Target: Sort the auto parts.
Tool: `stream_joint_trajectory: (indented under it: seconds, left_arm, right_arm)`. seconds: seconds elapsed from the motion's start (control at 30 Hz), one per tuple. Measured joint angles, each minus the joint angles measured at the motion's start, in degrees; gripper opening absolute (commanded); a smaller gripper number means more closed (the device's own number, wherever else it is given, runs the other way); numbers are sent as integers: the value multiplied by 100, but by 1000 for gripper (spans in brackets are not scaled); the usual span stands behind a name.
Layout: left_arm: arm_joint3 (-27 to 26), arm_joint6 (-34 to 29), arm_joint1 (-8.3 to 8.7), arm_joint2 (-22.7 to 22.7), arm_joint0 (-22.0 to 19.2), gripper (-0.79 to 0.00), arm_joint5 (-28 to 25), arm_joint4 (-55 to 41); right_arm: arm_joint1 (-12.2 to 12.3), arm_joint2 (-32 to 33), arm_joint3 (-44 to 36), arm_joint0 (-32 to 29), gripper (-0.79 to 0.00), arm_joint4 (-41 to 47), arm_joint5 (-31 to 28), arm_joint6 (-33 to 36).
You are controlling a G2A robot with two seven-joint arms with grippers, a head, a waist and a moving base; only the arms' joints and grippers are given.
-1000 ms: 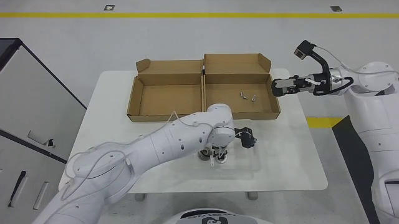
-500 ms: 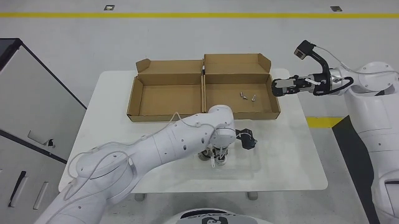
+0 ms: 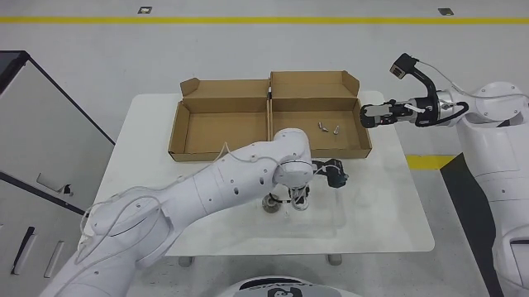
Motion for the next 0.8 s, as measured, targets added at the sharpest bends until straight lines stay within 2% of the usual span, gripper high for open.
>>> stream_joint_trajectory:
  seconds: [0.23,0.47,0.53,0.67,0.8]
  left_arm:
    - [-1041,-139,391,-466,161,-785,110,-28]
    - [-1043,-133,395,-464,163,-785,112,-15]
    - [-1020,73,410,-508,235,-785,137,67]
    - [-1072,820,551,-1056,371,-785,19,-179]
    - [-1279,1397,834,-1883,723,-785,-477,-518]
  right_arm:
    - [0,0,0,0,0,0,0,0]
    - [0,0,0,0,0,0,0,0]
    - [0,0,0,0,0,0,0,0]
    - [0,0,0,0,0,0,0,0]
    - [0,0,0,0,0,0,0,0]
